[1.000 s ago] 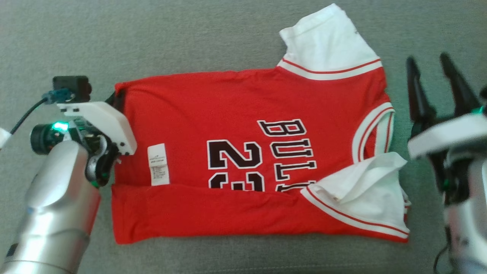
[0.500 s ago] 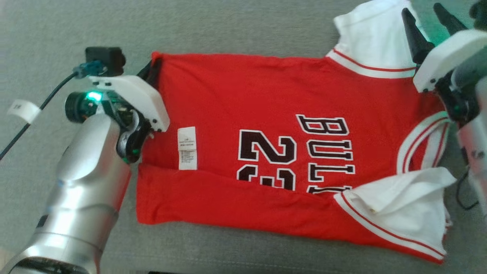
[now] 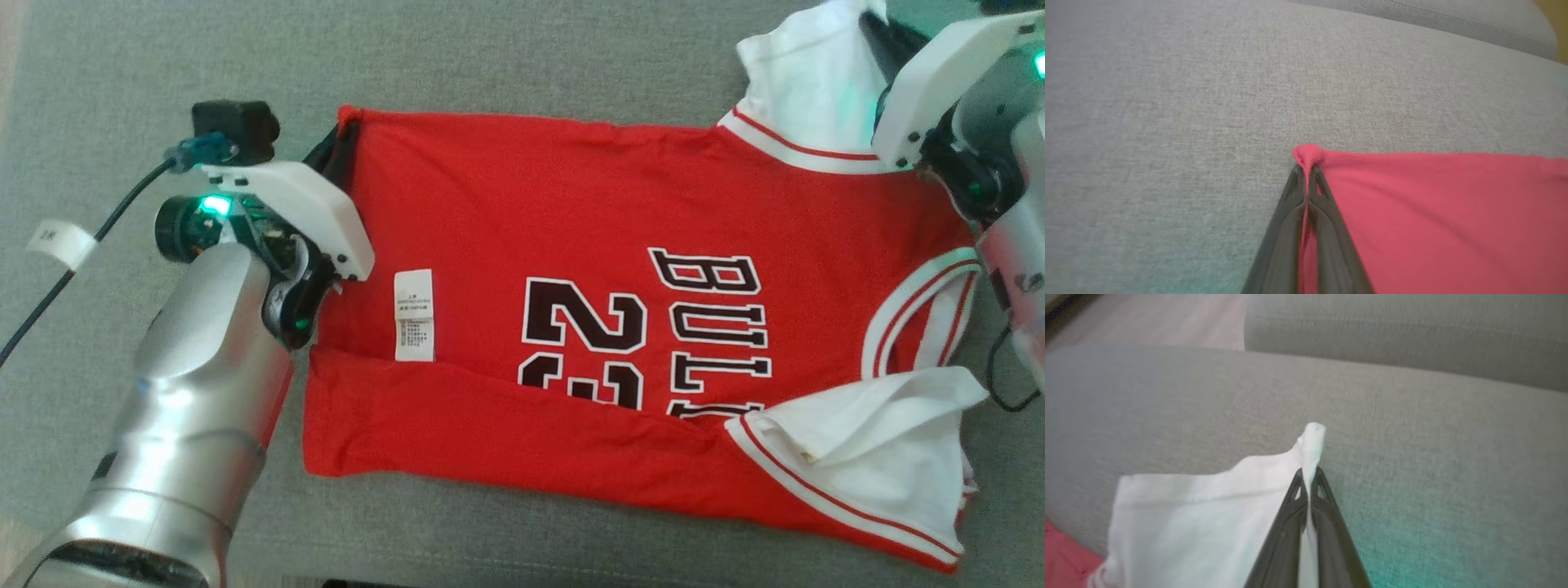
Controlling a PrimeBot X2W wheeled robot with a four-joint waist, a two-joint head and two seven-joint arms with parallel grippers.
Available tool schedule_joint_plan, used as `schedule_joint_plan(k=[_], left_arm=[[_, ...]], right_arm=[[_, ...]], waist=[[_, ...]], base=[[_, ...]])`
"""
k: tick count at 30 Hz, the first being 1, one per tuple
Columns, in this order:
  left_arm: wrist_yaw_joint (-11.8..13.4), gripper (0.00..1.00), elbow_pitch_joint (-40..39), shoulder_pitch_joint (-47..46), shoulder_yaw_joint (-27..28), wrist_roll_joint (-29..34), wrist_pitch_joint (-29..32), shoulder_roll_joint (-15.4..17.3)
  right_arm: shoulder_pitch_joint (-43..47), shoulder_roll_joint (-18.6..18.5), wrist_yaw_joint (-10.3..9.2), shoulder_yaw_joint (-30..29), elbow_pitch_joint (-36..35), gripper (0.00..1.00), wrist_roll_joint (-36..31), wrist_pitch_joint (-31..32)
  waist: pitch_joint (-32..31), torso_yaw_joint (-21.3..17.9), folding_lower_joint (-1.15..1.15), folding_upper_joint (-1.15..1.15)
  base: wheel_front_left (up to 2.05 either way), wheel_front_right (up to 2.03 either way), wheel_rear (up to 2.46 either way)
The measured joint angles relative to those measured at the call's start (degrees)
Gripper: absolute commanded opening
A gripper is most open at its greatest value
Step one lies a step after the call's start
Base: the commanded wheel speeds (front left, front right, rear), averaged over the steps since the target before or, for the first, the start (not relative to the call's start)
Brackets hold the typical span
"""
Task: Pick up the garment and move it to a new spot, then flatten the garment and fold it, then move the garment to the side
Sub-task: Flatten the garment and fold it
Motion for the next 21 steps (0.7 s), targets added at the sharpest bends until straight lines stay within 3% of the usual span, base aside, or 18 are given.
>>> schedule_joint_plan(k=[6,12,17,21], left_arm=[[0.41,0.0,-1.7,3.07,1.01,-0.4,-3.08,1.77],[2.41,0.0,-9.61,7.61,2.64,-0.88,-4.23,5.5],[5.92,0.0,-19.91,15.45,4.45,-1.58,-4.13,8.75],[9.56,0.0,-28.96,25.12,6.2,-3.26,-3.08,10.46]], right_arm=[[1.6,-1.01,0.0,-0.24,-7.72,0.0,3.49,-8.91],[12.29,-3.48,0.0,-4.55,-18.0,0.0,5.38,-13.76],[25.12,-2.88,0.0,-10.71,-28.05,0.0,5.15,-14.28],[37.44,0.88,0.0,-15.84,-35.09,0.0,4.12,-12.21]], waist=[[-2.66,-0.96,-0.01,0.0],[-5.66,-2.76,-0.01,0.0],[-8.07,-4.82,-0.01,0.0],[-9.76,-6.38,-0.02,0.0]], base=[[0.0,0.0,0.0],[0.0,0.0,0.0],[0.0,0.0,0.0],[0.0,0.0,0.0]])
